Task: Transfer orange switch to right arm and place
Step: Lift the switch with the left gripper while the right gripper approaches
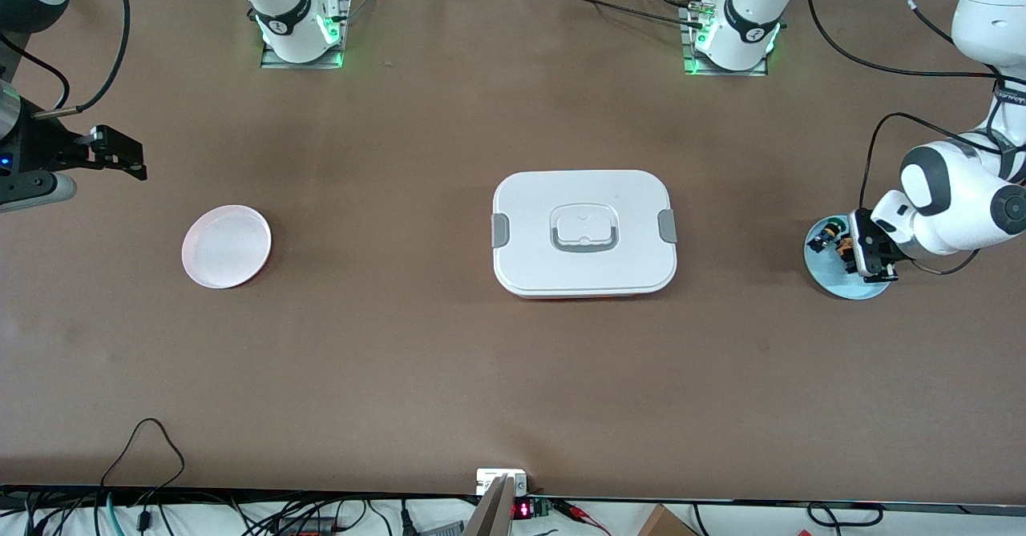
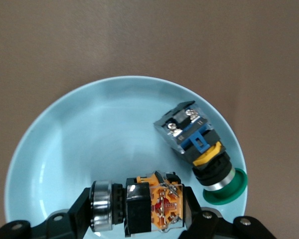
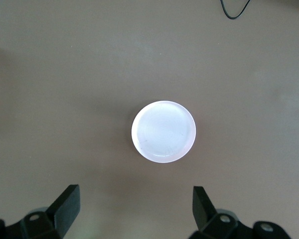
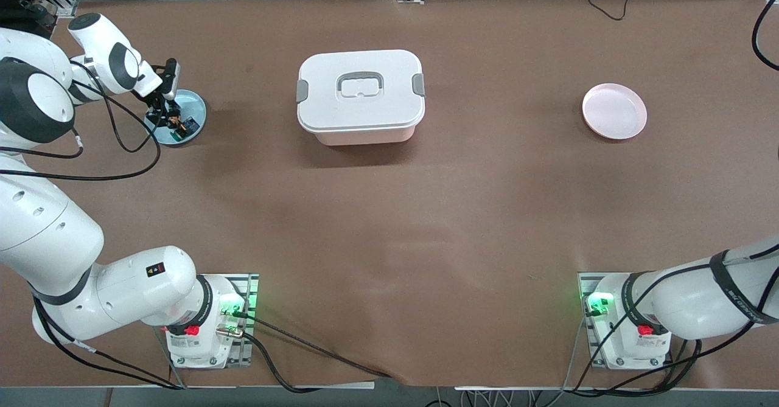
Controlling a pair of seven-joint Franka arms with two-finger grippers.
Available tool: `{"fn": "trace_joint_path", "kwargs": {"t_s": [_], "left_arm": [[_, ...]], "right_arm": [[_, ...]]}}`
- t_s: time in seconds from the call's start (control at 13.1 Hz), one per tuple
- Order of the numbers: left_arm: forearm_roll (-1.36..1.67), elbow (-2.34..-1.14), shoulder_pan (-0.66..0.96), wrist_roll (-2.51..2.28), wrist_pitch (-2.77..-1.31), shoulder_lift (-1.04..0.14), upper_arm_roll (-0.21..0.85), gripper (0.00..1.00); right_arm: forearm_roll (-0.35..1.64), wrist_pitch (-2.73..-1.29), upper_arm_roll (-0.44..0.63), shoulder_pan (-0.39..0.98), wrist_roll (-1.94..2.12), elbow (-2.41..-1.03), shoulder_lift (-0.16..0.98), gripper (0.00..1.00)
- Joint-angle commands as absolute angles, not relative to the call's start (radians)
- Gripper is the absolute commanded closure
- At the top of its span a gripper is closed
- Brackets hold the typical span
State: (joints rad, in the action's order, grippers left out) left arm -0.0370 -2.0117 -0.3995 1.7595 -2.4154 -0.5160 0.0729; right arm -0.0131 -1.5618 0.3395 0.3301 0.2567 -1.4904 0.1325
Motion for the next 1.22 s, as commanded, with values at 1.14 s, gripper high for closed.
{"fn": "trace_joint_path", "kwargs": {"t_s": [1.14], "left_arm": [[0.904,-1.654,-0.367,1.743,-1.713,-0.495,0.478,0.70]], "right_arm": [[0.490,-1.497,0.333,0.318,0.404,-1.499,0.219,0.00]]}}
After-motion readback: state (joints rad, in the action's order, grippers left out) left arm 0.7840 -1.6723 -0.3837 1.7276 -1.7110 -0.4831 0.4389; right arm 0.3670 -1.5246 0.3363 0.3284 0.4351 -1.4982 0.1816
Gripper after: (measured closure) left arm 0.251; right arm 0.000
